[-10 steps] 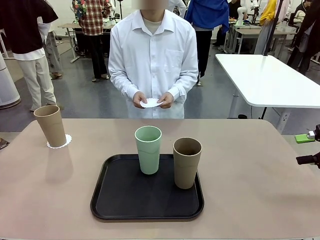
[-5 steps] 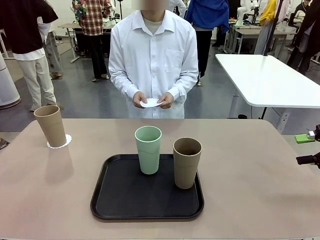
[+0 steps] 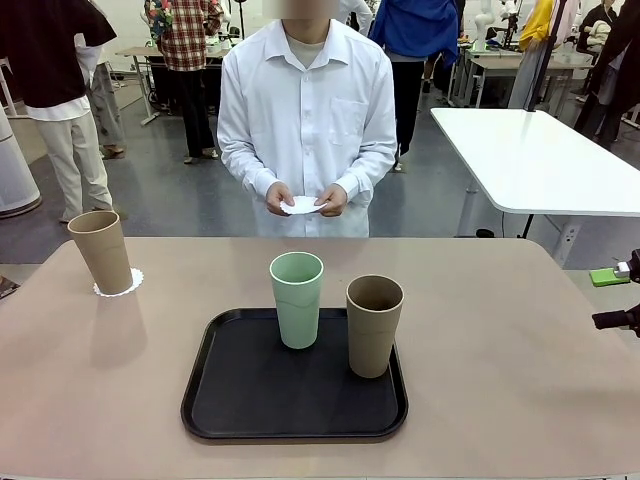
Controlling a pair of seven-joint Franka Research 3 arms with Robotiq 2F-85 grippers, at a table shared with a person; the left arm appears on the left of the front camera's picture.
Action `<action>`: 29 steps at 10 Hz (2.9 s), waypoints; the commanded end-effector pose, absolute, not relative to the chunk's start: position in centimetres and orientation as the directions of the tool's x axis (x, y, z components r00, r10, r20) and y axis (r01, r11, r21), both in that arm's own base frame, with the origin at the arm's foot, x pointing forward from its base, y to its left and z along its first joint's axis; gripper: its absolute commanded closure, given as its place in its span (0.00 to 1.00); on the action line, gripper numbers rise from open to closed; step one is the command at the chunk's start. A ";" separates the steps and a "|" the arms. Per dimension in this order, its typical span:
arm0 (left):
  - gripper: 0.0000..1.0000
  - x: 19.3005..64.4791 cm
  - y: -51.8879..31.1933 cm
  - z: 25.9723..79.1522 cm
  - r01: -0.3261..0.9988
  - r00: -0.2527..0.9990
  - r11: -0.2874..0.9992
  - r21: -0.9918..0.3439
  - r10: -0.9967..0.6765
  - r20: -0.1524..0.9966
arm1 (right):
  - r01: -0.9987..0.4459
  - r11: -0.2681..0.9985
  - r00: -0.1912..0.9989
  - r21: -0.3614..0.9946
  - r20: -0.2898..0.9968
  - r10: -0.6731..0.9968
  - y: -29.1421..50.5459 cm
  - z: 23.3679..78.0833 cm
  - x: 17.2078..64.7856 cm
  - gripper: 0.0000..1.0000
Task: Place coasters on the table and set cups on them.
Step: Take one Reusable plastic cup from the Flat Tray and place it on a coaster set by the human.
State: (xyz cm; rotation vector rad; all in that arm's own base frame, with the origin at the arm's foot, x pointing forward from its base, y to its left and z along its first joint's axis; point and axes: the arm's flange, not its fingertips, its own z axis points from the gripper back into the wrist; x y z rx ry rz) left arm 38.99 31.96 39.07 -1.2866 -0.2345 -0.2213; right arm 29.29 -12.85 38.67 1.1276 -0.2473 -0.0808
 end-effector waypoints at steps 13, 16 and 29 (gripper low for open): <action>0.00 39.0 33.0 37.7 0.187 0.974 0.348 -0.919 0.056 0.219 | -0.068 0.416 0.968 0.907 0.160 -0.192 -12.8 38.7 29.5 0.00; 0.00 39.0 33.0 37.7 0.187 0.974 0.348 -0.919 0.056 0.219 | -0.068 0.416 0.968 0.907 0.160 -0.192 -12.8 38.7 29.5 0.00; 0.00 39.0 33.0 37.7 0.187 0.974 0.348 -0.919 0.056 0.219 | -0.068 0.416 0.968 0.907 0.160 -0.192 -12.8 38.7 29.5 0.00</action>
